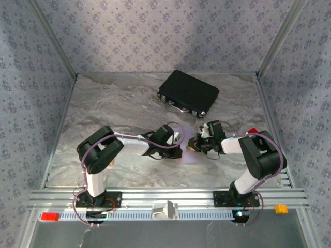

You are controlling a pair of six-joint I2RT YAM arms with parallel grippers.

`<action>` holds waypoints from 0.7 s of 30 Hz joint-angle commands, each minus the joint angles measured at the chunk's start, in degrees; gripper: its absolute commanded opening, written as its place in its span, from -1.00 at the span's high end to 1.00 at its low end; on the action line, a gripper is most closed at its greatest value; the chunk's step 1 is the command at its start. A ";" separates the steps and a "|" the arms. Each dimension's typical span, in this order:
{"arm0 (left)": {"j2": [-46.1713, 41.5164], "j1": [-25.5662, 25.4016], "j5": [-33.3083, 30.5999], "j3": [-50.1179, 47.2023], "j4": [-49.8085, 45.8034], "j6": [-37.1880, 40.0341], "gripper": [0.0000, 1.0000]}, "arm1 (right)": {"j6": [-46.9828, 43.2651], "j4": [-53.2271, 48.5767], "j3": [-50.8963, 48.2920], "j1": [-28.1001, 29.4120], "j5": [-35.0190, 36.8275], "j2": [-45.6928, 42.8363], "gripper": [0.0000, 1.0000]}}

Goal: Fold a paper plane with a square sheet of paper (pick it up from the middle)
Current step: Fold the triangle a second time at the center of the table.

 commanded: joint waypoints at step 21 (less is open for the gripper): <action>4.84 -0.67 2.63 1.43 -2.25 -1.59 0.90 | 0.46 -3.73 -2.00 -0.62 4.16 2.15 0.97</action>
